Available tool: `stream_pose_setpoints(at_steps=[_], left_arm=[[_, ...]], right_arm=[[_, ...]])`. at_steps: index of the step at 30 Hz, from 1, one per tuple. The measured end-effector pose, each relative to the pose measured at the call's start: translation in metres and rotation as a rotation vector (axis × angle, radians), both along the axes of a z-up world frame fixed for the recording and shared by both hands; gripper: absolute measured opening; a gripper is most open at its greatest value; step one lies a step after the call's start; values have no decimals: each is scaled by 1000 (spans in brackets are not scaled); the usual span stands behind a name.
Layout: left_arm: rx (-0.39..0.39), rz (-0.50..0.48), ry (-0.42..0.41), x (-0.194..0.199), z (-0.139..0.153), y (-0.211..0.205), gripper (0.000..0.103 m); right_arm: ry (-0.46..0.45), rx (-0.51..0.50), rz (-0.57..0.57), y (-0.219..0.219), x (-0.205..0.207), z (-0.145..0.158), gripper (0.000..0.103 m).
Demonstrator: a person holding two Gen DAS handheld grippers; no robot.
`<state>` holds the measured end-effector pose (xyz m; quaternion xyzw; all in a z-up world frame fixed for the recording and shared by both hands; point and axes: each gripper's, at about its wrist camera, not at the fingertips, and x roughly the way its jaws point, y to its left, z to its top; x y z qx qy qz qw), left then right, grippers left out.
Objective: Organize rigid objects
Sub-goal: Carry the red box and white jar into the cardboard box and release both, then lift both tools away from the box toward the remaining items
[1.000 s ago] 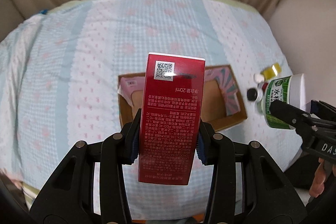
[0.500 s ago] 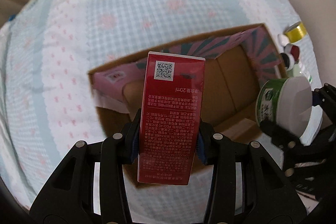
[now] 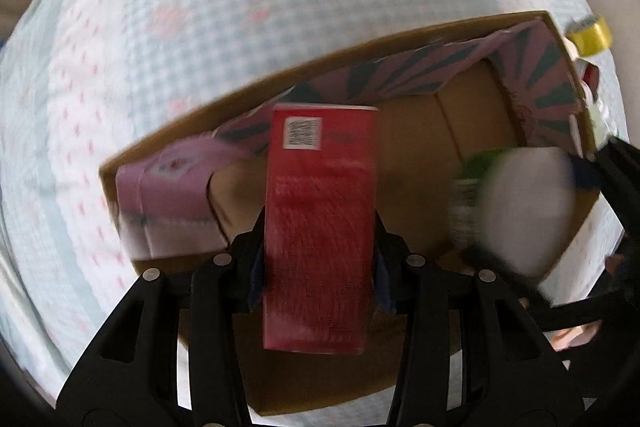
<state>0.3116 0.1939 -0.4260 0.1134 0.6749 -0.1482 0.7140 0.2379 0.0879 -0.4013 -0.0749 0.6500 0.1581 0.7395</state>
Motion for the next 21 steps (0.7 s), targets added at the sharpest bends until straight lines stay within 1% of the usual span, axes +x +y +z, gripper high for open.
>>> stream_pose_setpoints(at_steps=[1, 2, 3, 5, 6, 8, 11, 16, 17, 21], left_arm=[[8, -16, -20, 0, 4, -3, 58], [9, -21, -26, 2, 6, -5, 100], [-8, -23, -36, 3, 8, -6, 103], [-31, -17, -24, 5, 7, -5, 103], [-37, -15, -16, 6, 5, -5, 103], [-28, -17, -21, 4, 4, -5, 103], [-23, -10, -30, 2, 6, -3, 103], [-35, 11, -54, -1, 25, 5, 103], [-34, 12, -62, -8, 34, 2, 103], [-34, 17, -102, -20, 57, 1, 103]], right_arm=[[-11, 20, 0, -1, 0, 0, 81], [-23, 33, -4, -2, 0, 1, 102], [-31, 40, -2, -3, 1, 2, 103], [-46, 47, 8, -5, 0, 3, 103], [-39, 51, 18, -7, -2, 3, 103], [-12, 46, 37, -8, -4, 0, 103], [-14, 36, 39, -13, -10, 3, 103], [-26, 30, 25, -24, -17, 17, 103], [-35, 24, 23, -25, -17, 22, 103], [-72, 25, 13, -31, -22, 42, 103]])
